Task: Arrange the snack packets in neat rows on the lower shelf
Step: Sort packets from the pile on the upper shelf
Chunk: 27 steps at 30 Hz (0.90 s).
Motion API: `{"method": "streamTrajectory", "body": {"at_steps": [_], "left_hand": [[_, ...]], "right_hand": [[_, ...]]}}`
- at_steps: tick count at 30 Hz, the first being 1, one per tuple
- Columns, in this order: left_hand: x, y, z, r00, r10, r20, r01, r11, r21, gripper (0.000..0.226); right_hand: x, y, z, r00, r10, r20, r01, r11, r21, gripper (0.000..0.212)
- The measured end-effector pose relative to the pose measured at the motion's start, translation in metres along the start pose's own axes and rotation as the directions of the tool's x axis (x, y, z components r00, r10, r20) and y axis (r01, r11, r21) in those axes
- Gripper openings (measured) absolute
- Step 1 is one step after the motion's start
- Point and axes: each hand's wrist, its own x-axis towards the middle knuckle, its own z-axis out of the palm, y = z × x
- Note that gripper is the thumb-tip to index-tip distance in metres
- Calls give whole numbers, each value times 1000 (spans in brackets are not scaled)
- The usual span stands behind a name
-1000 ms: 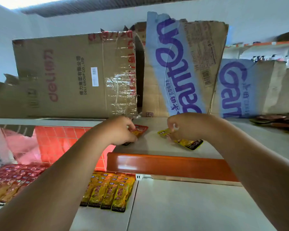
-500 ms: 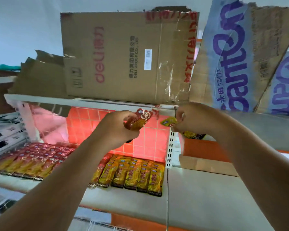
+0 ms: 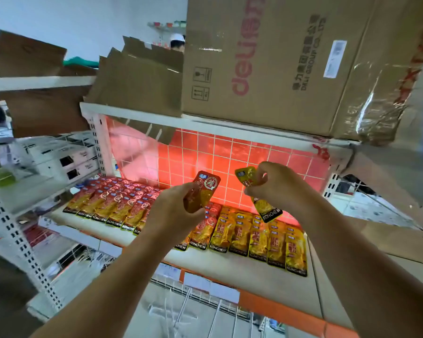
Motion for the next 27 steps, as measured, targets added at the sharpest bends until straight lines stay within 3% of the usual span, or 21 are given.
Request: {"method": "streamTrajectory", "body": {"at_steps": [10,17,24,27], "left_hand": [[-25,-78,66,997,-59,-41,59,998,-2,61],[-36,-114,112,995,-96,28,95,994,53,61],[-26,-133,148,1000,18,11,-19,997,80,57],[-14,-138,159,999,47,6,-48,989,143,57]], "right_hand": [[-1,47,111,982,186,-35,-181,977,115,37],[-1,77,164,957,291,2,-291,956,46,42],[8,107,192,950,307,58,-306,952,-24,35],[15,116,199,953,302,32,-300,953,-50,45]]}}
